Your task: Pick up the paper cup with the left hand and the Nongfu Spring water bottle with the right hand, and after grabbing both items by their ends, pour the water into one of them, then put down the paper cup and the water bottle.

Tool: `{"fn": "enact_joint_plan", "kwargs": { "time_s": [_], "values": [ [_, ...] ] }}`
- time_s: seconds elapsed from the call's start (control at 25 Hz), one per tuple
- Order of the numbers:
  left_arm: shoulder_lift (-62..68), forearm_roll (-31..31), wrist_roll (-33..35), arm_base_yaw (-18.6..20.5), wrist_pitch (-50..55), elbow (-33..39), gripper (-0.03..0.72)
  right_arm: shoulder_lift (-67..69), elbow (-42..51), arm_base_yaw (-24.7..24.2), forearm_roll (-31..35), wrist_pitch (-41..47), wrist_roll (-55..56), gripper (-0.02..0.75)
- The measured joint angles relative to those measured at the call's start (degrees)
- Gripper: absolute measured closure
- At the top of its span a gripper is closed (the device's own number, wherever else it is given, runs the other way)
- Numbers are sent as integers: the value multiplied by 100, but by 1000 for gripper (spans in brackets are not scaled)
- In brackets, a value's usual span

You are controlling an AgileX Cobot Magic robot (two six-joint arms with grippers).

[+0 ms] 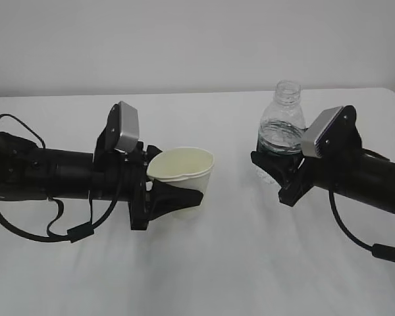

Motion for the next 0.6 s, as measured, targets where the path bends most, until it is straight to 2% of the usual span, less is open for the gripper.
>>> {"fn": "enact_joint_plan", "kwargs": {
  "time_s": [0.6],
  "values": [
    [0,49,0,-225,-370,0,259,0,-73,0,-303,-95,-140,325]
  ]
}}
